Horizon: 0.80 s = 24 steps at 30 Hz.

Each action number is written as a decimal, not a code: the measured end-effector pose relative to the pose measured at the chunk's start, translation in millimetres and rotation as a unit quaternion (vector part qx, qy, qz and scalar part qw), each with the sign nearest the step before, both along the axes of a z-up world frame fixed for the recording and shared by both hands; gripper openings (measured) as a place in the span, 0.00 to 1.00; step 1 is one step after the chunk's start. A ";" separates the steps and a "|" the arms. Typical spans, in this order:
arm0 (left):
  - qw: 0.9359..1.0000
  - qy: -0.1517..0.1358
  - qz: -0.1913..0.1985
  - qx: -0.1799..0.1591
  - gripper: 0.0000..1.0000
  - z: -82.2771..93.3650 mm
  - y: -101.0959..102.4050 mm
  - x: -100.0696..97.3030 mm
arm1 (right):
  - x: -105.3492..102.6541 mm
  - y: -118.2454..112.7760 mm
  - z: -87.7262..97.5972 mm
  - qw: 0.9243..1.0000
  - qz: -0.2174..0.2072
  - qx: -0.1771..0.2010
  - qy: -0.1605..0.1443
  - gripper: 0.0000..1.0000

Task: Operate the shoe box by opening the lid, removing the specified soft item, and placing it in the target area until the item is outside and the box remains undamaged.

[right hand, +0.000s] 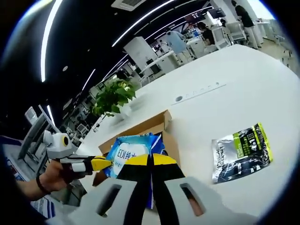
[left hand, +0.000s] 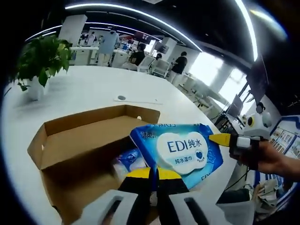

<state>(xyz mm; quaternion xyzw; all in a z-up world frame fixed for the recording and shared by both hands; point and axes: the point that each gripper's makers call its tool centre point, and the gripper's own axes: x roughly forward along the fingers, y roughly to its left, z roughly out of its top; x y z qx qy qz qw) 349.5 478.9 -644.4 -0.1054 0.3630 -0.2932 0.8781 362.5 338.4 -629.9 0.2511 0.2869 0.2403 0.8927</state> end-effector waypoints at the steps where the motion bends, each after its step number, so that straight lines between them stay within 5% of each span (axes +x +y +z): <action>1: 1.000 0.000 -0.005 0.000 0.01 1.0 -4.4 0.5 | -1.7 -6.6 0.7 1.000 -0.008 0.003 -0.001 0.00; 24: 0.992 0.001 -0.125 0.014 0.01 -2.4 -136.3 0.6 | -39.2 -137.3 -7.8 0.990 -0.135 0.041 0.006 0.00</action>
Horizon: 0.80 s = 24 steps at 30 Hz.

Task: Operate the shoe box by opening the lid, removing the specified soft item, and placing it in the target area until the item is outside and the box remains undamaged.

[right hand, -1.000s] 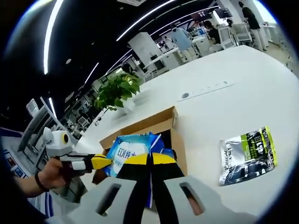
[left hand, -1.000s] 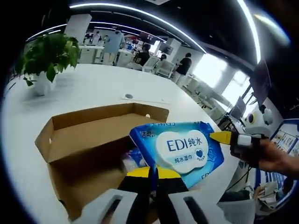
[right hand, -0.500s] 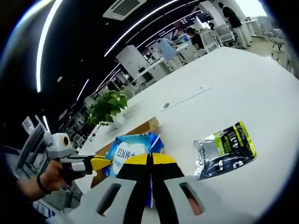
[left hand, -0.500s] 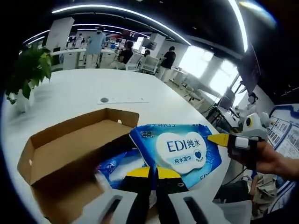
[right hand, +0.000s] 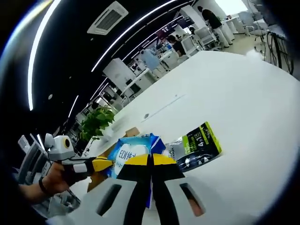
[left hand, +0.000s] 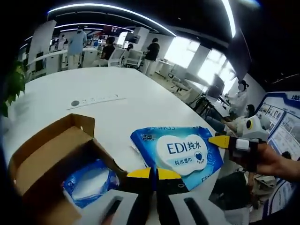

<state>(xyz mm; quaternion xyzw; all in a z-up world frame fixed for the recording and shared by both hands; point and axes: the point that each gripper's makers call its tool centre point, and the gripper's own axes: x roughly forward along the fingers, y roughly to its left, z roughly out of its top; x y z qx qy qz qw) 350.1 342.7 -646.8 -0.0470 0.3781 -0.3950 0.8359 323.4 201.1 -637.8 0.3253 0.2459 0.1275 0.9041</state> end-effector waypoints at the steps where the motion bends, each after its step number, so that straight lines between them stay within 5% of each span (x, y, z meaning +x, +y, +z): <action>1: 1.000 -0.001 -0.003 0.000 0.01 0.0 -5.2 -0.2 | -0.4 -3.4 -0.3 1.000 -0.003 0.000 0.000 0.00; 12: 1.000 0.003 -0.018 0.004 0.01 -4.8 -43.5 7.4 | 7.6 -41.0 -5.2 1.000 -0.014 -0.002 0.008 0.00; 24: 1.000 0.013 0.022 0.002 0.01 -13.7 -47.1 23.7 | 45.5 -43.6 -14.4 0.999 0.028 -0.011 0.027 0.00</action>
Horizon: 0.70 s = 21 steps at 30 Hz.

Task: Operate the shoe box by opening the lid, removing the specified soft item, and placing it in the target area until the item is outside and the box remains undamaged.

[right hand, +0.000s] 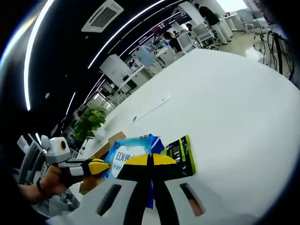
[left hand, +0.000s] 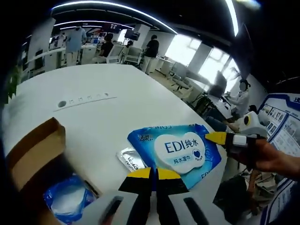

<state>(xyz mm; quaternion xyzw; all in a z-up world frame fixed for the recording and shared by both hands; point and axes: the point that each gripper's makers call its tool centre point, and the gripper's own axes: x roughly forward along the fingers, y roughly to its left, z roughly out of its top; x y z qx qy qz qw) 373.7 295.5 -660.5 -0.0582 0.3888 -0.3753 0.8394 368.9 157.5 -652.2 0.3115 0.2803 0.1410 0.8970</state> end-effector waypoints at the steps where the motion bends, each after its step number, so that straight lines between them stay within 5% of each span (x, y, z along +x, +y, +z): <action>1: 1.000 0.001 0.003 0.000 0.01 -0.6 0.3 1.1 | 1.5 0.7 -0.1 1.000 0.002 -0.001 0.000 0.00; 9: 1.000 0.008 0.021 0.009 0.01 -10.2 1.2 13.1 | 26.9 7.5 -13.8 0.999 0.049 -0.014 0.020 0.00; 21: 0.999 0.025 0.017 0.039 0.01 -35.0 -9.6 16.2 | 39.3 -0.7 -38.9 0.997 0.060 -0.018 0.046 0.00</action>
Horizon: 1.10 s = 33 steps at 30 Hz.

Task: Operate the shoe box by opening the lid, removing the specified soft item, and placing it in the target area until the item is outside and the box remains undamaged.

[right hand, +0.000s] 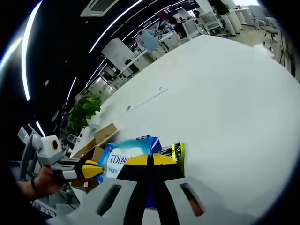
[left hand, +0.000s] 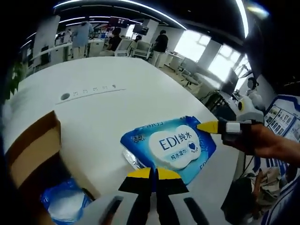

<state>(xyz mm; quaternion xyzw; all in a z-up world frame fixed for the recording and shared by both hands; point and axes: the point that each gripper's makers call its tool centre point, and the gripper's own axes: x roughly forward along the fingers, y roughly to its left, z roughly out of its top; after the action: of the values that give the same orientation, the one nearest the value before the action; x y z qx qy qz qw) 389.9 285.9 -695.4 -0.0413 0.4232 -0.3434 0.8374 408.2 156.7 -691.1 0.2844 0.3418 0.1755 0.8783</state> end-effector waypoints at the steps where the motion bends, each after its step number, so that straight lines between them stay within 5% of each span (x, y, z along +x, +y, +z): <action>1: 1.000 0.002 0.001 0.003 0.01 -2.4 -1.0 -0.2 | 1.3 -0.5 -3.2 1.000 0.002 -0.002 0.001 0.00; 17: 0.997 0.021 -0.013 0.070 0.01 -43.1 -1.5 0.5 | 13.4 0.5 -41.6 0.999 0.029 -0.023 0.027 0.00; 33: 0.993 0.016 -0.017 0.119 0.10 -39.7 12.4 5.7 | 10.4 -9.4 -45.7 0.998 -0.012 -0.051 0.038 0.02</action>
<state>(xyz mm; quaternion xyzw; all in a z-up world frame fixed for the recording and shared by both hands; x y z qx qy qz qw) 395.7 298.2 -735.2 0.0603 0.4753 -0.3038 0.8235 418.6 147.4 -736.8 0.2494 0.3799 0.1365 0.8802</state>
